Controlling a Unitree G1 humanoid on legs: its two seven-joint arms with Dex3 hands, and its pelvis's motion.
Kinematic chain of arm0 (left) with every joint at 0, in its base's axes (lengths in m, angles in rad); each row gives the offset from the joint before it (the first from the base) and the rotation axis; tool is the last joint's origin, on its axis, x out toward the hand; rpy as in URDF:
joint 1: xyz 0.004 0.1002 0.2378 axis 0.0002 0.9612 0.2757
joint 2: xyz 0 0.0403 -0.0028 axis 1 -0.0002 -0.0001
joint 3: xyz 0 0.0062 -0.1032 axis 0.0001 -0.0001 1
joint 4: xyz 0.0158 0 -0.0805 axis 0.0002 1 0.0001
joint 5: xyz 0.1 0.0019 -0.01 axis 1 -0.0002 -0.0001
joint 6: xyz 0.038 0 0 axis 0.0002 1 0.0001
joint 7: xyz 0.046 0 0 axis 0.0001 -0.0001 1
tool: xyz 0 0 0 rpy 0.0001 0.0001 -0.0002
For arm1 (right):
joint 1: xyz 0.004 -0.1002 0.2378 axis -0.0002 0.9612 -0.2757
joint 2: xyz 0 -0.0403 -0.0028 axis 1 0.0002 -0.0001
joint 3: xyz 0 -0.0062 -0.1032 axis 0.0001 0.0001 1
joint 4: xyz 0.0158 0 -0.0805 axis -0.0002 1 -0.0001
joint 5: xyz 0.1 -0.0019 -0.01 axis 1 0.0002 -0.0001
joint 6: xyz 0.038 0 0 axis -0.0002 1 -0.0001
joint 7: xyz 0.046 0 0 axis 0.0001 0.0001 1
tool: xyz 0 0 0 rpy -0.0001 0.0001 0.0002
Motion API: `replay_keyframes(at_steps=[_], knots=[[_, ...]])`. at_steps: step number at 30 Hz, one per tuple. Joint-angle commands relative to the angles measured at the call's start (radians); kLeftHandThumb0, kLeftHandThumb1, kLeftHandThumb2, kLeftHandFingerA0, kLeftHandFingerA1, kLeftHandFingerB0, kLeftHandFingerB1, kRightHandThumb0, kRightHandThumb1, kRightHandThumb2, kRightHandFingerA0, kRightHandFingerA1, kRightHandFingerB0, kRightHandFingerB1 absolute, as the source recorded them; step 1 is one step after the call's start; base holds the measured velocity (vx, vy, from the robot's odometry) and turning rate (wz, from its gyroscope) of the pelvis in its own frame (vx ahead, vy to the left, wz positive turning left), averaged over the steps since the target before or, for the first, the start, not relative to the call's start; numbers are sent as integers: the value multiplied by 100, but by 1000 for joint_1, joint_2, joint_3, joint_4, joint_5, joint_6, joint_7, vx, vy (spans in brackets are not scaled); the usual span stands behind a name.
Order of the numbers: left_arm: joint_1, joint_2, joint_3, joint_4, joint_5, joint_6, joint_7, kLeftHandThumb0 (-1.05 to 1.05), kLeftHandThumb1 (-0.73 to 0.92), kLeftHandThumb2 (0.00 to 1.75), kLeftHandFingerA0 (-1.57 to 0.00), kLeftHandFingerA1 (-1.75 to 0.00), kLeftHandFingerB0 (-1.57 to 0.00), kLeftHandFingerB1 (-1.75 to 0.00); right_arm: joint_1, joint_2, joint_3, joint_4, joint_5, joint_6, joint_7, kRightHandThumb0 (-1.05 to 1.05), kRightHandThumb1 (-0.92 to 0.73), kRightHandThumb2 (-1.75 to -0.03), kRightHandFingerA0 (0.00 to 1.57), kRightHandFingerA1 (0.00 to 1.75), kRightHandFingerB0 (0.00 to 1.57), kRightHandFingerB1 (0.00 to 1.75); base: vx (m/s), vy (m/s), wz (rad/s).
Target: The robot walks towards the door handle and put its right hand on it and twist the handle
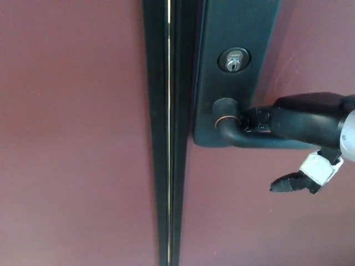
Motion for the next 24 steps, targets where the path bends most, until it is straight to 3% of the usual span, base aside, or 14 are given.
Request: replay_keyframes(at_steps=[1, 2, 6, 7, 8, 12, 13, 23, 24], knots=[[6, 7, -6, 0, 12, -4, -1, -36, 55, 57, -62, -45, -51, -40, 92, 44, -5, 10, -45, -62, -26, -50, -54, -57, 80, 64, 67, 47, 0, 0, 0], [8, 6, -3, 0, 8, -5, -4, -44, 47, 76, -57, -56, -46, -51, 153, 64, -31, 11, -78, -128, -132, -40, -51, -57, 83, 132, 80, 84, 0, 0, 0], [10, 5, -1, 0, 6, -6, -6, -44, 47, 76, -57, -56, -46, -51, 203, 92, -69, 20, -115, -188, -168, -40, -51, -57, 83, 132, 80, 84, 0, 0, 0], [9, 6, -1, 0, 6, -3, -10, -44, 47, 76, -57, -56, -46, -51, 233, 110, -91, 23, -132, -243, -238, -6, -53, -50, 67, 175, 52, 162, 0, 0, 0], [7, 7, -1, 1, 6, 1, -17, -44, 47, 76, -57, -56, -46, -51, 273, 133, -119, 28, -153, -320, -344, -6, -53, -50, 67, 175, 52, 162, 0, 0, 0], [6, 8, -2, 2, 7, 2, -17, -44, 47, 76, -57, -56, -46, -51, 298, 156, -151, 30, -157, -355, -348, -2, -55, -49, 65, 175, 51, 162, 0, 0, 0], [8, 7, -3, 2, 8, 0, -16, -44, 47, 76, -57, -56, -45, -51, 308, 160, -158, 26, -156, -361, -352, -2, -58, -51, 71, 166, 59, 142, 0, 0, 0], [4, 5, -7, 0, 11, -6, -14, -44, 47, 76, -57, -56, -46, -51, 355, 188, -217, 41, -175, -427, -356, -4, -57, -52, 72, 164, 63, 139, 0, 0, 0], [5, 7, -6, -1, 10, -7, -17, -37, 55, 57, -64, -46, -51, -40, 361, 190, -222, 42, -180, -436, -355, -5, -57, -52, 72, 164, 63, 139, 0, 0, 0]])
